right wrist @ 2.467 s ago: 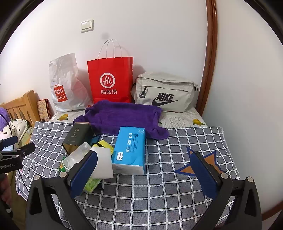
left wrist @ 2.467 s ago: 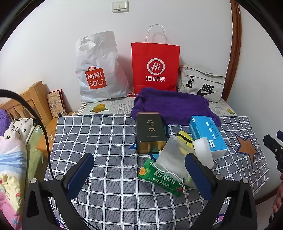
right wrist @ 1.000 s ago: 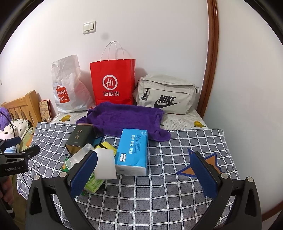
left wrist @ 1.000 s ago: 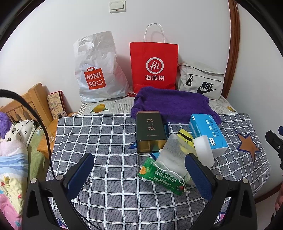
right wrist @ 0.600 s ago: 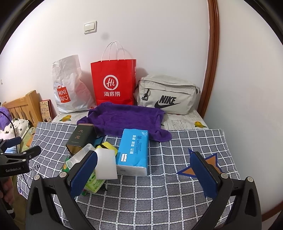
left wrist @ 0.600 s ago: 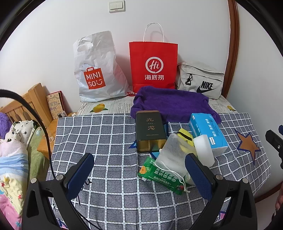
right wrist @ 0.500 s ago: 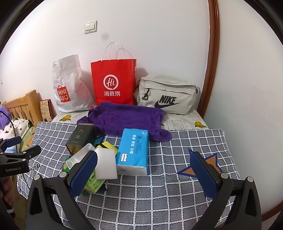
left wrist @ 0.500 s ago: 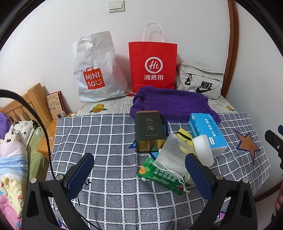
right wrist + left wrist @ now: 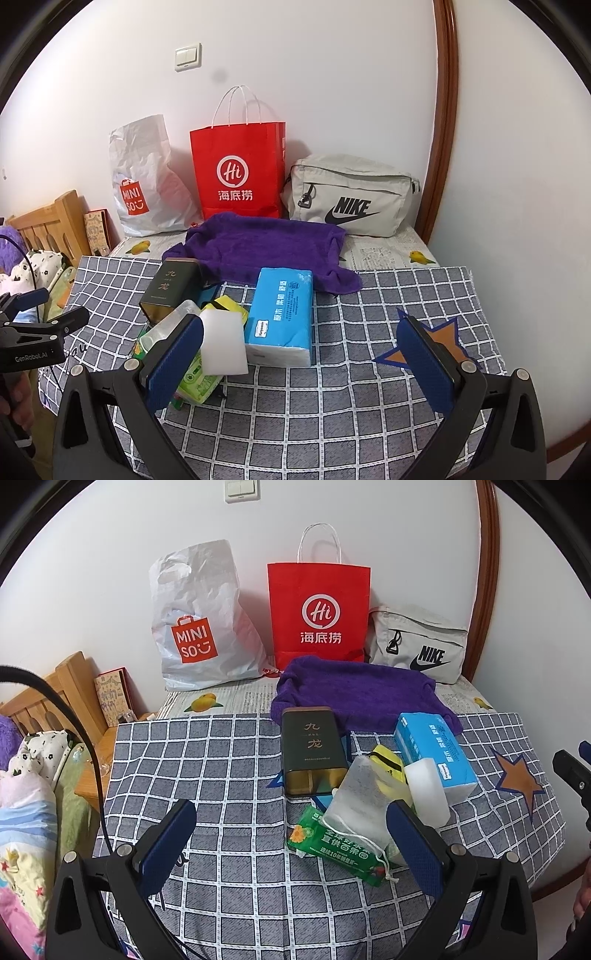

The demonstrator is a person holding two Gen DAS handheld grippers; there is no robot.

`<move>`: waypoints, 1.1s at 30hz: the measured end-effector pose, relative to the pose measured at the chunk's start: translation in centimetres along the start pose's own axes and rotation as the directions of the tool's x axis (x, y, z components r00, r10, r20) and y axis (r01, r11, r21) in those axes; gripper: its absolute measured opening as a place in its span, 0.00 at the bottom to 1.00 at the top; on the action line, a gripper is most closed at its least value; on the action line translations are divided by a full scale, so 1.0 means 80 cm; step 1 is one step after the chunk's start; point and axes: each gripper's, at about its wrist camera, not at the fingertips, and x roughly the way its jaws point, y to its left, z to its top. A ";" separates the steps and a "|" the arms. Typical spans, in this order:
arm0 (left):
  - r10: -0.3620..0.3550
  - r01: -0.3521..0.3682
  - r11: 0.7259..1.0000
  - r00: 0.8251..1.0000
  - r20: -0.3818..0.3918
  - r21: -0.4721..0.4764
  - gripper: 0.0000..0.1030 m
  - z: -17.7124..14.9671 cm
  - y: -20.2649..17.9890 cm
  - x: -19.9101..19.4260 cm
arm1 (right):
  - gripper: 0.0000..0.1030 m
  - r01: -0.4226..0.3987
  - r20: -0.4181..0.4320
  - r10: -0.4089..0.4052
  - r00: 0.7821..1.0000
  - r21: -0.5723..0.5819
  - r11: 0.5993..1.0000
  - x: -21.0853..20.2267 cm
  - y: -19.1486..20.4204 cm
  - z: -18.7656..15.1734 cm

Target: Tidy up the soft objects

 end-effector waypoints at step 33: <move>-0.173 0.170 0.985 0.975 -0.137 -0.035 1.00 -0.030 0.021 0.135 | 0.61 -0.324 -0.315 0.344 0.884 0.117 0.939 0.212 0.063 -0.077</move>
